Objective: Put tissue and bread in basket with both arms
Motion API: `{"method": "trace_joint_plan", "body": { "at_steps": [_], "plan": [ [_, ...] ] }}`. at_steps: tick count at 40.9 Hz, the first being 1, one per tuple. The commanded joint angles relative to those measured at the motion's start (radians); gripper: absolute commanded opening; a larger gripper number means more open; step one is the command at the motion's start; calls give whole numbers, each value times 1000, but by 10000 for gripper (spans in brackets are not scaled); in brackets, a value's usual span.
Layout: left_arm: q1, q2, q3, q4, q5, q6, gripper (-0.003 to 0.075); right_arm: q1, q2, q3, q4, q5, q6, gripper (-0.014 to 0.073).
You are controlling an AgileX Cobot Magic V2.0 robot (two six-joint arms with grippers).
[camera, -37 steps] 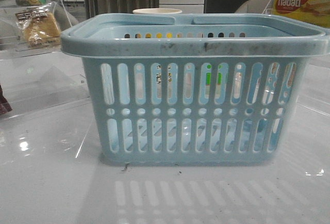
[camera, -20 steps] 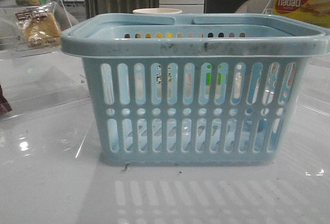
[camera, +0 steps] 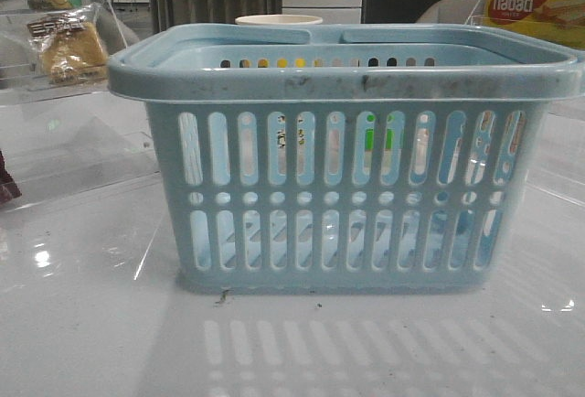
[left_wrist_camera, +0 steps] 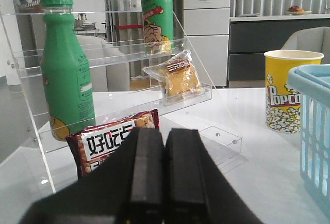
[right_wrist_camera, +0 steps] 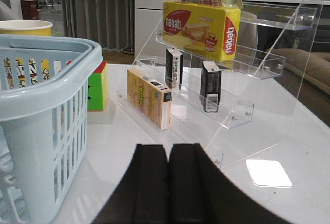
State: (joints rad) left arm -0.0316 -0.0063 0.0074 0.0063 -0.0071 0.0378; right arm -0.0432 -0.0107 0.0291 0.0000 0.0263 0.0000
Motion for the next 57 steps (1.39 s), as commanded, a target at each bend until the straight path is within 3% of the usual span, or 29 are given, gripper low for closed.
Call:
{"method": "trace_joint_plan", "body": {
  "at_steps": [1,10,14,20,31,38,57],
  "plan": [
    [-1,-17,0,-6,-86,-9,92,1,-18,1,-10,-84,0,29],
    [-1,-17,0,-6,-130,-9,92,1,-18,-21,-10,-123,0,29],
    [-1,-17,-29,-6,-202,-9,92,1,-18,-109,-10,-93,0,29],
    [-1,-12,-177,-6,-166,-9,92,1,-9,-307,-10,21,0,29],
    [-1,90,-555,-6,115,-9,92,1,145,-666,-10,190,0,29],
    [-1,190,-741,-6,306,-9,92,1,252,-789,-10,354,0,29],
    [-1,300,-667,-6,577,-9,92,1,456,-792,-10,697,0,29]
  ]
}}
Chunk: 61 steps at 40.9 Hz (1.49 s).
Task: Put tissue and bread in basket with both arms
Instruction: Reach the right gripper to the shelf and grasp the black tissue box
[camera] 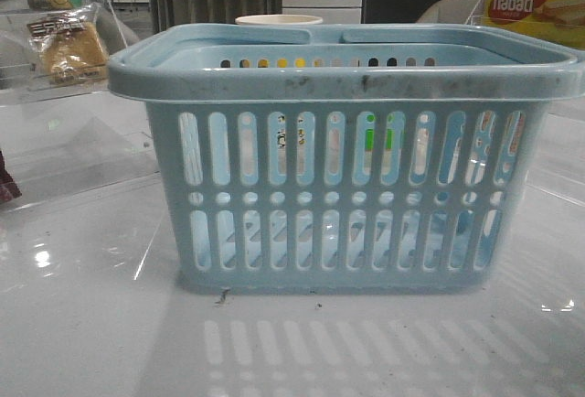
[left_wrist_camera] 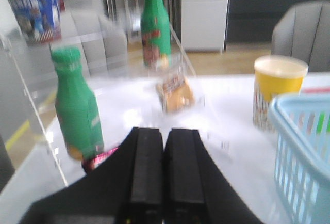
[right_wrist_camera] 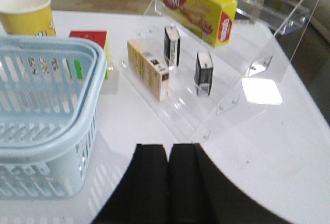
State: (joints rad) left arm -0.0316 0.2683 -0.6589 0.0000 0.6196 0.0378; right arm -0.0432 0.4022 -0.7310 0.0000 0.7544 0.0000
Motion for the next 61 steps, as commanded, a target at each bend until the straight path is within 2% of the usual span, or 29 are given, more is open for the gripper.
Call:
{"method": "trace_joint_plan", "body": {
  "at_steps": [1,11,14,17,21,23,26,34,41,50,61],
  "plan": [
    [-1,25,9,0,-48,-9,92,1,54,-32,-10,-23,0,29],
    [-1,25,93,-18,-57,-9,93,1,137,-31,-10,33,0,32],
    [-1,27,95,-20,-50,-9,120,1,158,-31,-10,39,0,73],
    [-1,31,95,-20,-50,-9,221,1,177,-31,-10,40,0,206],
    [-1,32,95,-20,-53,-9,421,1,207,-31,-18,29,0,428],
    [-1,34,95,-20,-53,-9,504,0,219,-31,-30,22,0,506],
    [-1,46,93,-18,-53,-5,564,0,249,-33,-68,2,0,556],
    [-24,122,31,-18,-16,19,562,-23,387,-92,-126,-16,66,552],
    [-109,205,-32,-18,35,54,562,-73,568,-195,-120,-58,66,552],
    [-207,269,-52,-18,47,67,561,-153,830,-385,-57,-57,63,552],
    [-218,271,-52,-18,44,67,561,-155,1122,-610,0,-3,0,552]
  ]
}}
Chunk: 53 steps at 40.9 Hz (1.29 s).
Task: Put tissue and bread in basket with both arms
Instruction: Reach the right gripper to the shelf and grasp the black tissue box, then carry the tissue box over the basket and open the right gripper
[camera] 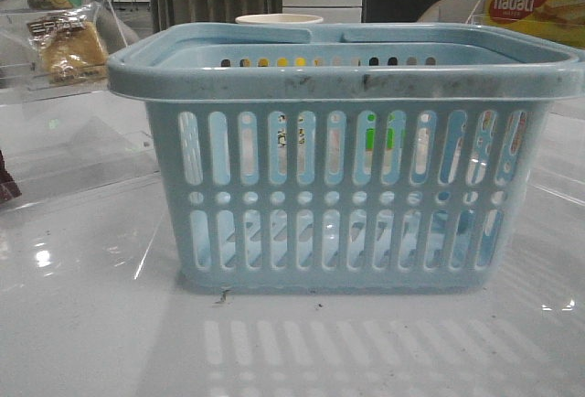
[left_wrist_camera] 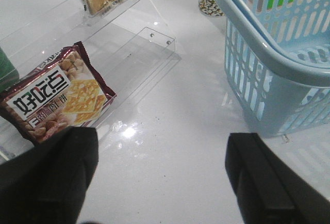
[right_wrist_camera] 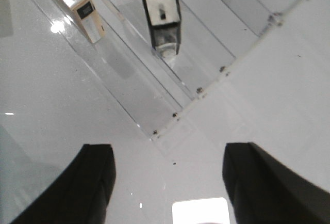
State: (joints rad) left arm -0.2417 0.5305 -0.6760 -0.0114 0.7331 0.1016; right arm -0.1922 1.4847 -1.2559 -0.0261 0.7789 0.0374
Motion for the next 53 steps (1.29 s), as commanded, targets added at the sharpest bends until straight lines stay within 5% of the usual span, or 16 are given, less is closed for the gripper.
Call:
{"method": "trace_joint_plan", "body": {
  "at_steps": [1,21,27,37,53],
  "plan": [
    [-8,9,-35,-7,-70,3,561,-6,58,-107,26,-25,-49,552],
    [-8,9,-35,-7,-68,3,562,-6,309,-287,-6,-216,-57,533],
    [-8,9,-35,-11,-68,3,561,-6,339,-289,-26,-257,-57,458],
    [-8,9,-35,-17,-68,3,561,-6,337,-289,-28,-260,-57,199],
    [-8,9,-35,-17,-70,3,561,89,94,-289,-7,-199,-57,186]
  ]
}}
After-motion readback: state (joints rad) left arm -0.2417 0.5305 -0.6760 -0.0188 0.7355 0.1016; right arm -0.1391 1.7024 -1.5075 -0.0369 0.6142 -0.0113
